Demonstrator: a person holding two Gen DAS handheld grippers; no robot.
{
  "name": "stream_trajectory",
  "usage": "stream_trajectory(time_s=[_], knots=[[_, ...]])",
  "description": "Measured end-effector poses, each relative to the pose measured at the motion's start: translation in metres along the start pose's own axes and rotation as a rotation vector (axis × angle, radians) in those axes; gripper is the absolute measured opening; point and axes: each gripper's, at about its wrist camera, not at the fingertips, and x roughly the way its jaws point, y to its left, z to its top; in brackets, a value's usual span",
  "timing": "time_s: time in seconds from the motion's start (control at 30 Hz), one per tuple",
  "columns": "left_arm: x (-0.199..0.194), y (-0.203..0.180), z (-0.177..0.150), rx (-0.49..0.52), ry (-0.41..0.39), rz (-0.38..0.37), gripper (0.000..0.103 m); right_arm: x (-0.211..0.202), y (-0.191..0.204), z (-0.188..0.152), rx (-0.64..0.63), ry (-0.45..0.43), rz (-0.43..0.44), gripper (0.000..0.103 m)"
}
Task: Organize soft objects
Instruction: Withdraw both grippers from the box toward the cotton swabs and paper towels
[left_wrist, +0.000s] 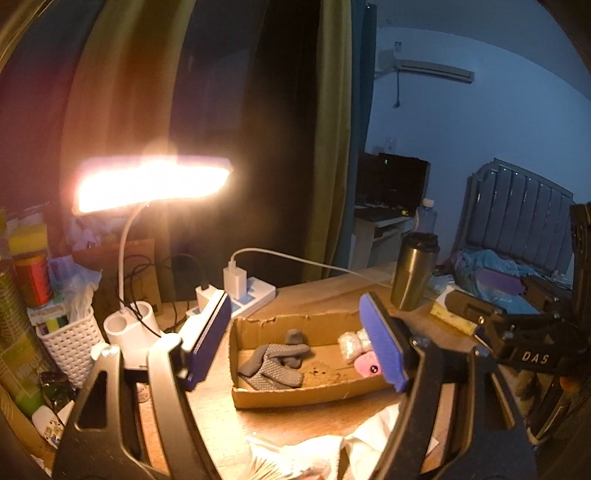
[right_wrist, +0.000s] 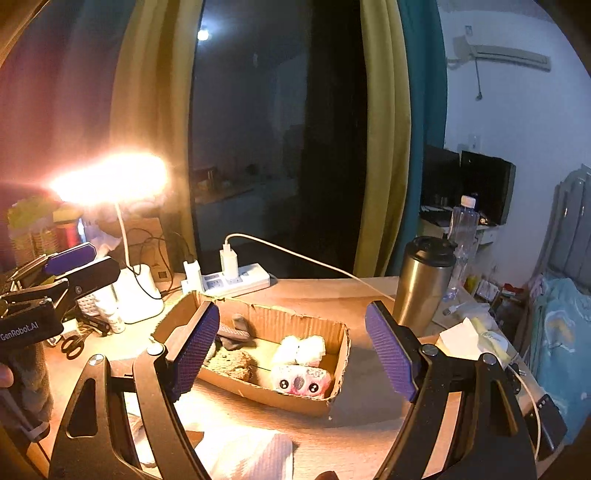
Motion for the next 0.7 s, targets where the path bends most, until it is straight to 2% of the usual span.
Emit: stream_trajectory(time_s=[0.33, 0.7], knots=[[-0.025, -0.003, -0.006, -0.002, -0.020, 0.006, 0.074, -0.021, 0.010, -0.005, -0.014, -0.009, 0.011, 0.084], [-0.040, -0.002, -0.026, -0.013, -0.001, 0.014, 0.074, -0.027, 0.022, -0.028, -0.023, 0.030, 0.035, 0.084]])
